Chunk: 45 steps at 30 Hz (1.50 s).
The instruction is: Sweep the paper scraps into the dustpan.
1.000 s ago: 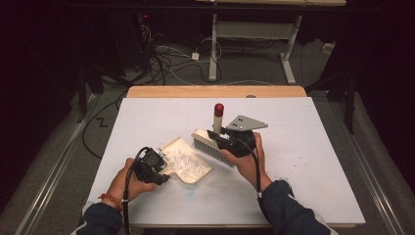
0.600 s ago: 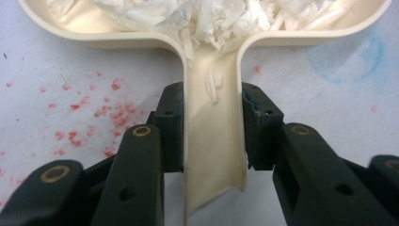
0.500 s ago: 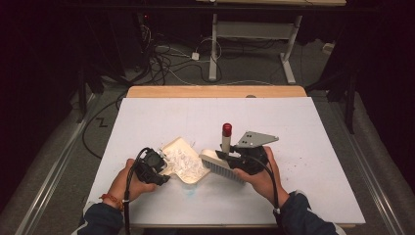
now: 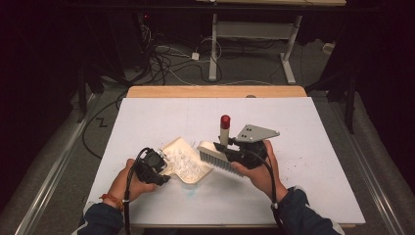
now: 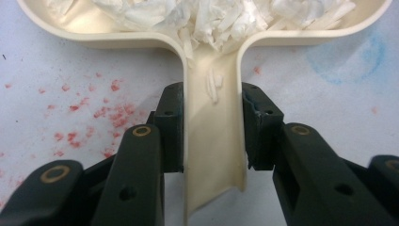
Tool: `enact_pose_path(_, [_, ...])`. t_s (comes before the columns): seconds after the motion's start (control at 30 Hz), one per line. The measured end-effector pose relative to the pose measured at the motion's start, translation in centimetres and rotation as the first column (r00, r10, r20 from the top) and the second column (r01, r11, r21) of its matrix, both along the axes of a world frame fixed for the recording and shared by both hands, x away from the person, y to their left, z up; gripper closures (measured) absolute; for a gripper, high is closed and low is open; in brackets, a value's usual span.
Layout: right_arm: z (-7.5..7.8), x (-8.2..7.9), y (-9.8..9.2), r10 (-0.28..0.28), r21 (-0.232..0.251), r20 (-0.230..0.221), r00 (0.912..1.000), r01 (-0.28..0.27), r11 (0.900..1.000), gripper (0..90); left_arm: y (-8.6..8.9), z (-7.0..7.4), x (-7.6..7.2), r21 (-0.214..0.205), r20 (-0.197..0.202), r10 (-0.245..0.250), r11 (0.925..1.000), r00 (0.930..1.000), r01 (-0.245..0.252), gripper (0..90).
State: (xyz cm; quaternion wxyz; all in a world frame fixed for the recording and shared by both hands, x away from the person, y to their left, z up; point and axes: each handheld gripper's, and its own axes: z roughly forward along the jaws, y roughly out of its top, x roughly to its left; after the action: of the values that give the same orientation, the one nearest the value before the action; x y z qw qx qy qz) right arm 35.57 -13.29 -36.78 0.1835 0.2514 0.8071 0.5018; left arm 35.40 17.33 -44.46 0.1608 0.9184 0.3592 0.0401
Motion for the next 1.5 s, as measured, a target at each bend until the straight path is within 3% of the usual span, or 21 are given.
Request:
enact_pose_path(0.07, [0.4,0.6,-0.6,-0.013,0.027,-0.013,0.9998,0.014,0.9995,71.0,0.0,0.0,0.0,-0.001,-0.001,0.0,1.0,1.0,0.0,62.5])
enact_pose_path(0.13, [0.6,1.0,-0.8,-0.042,0.022,0.004,0.9991,0.042,0.9989,71.1,0.0,0.0,0.0,0.0,-0.003,0.0,1.0,1.0,0.0,62.5])
enact_pose_path(0.27, [0.0,3.2,0.2,-0.109,-0.011,0.085,0.9904,0.11,0.9939,71.0,-0.1,0.0,0.0,-0.001,-0.004,0.003,1.0,1.0,-0.003,62.5])
enact_pose_path(0.33, [-0.5,4.2,0.9,-0.107,-0.001,0.108,0.9883,0.108,0.9942,71.1,0.0,0.0,0.1,-0.003,-0.007,0.001,1.0,1.0,-0.001,62.5])
enact_pose_path(0.43, [-1.9,5.4,2.8,-0.095,-0.04,0.162,0.9822,0.103,0.9939,71.1,0.0,0.1,0.1,-0.005,-0.009,0.001,1.0,1.0,-0.001,62.6])
enact_pose_path(0.63, [-3.4,6.7,5.1,-0.086,-0.071,0.125,0.9884,0.095,0.9929,71.1,0.0,0.2,0.2,-0.008,-0.013,0.004,1.0,0.9999,-0.004,62.5])
enact_pose_path(0.83, [-3.6,6.2,6.1,-0.015,-0.071,0.098,0.995,0.022,0.9972,71.0,-0.1,0.2,0.2,-0.011,-0.004,0.016,0.9998,0.9999,-0.016,62.5])
enact_pose_path(0.97, [-3.4,5.3,6.1,0.046,-0.012,0.046,0.9979,-0.046,0.9989,71.0,-0.1,0.1,0.3,-0.012,-0.001,0.026,0.9996,0.9997,-0.026,62.5])
enact_pose_path(1.13, [-3.0,4.3,6.0,0.092,0.001,0.031,0.9953,-0.092,0.9958,71.1,0.1,0.1,0.4,-0.017,0.003,0.029,0.9994,0.9996,-0.028,62.4])
enact_pose_path(1.5, [-1.5,3.3,2.7,0.018,0.035,0.074,0.9971,-0.021,0.9992,71.0,-0.1,-0.1,0.6,-0.019,0.011,0.028,0.9994,0.9995,-0.028,62.5])
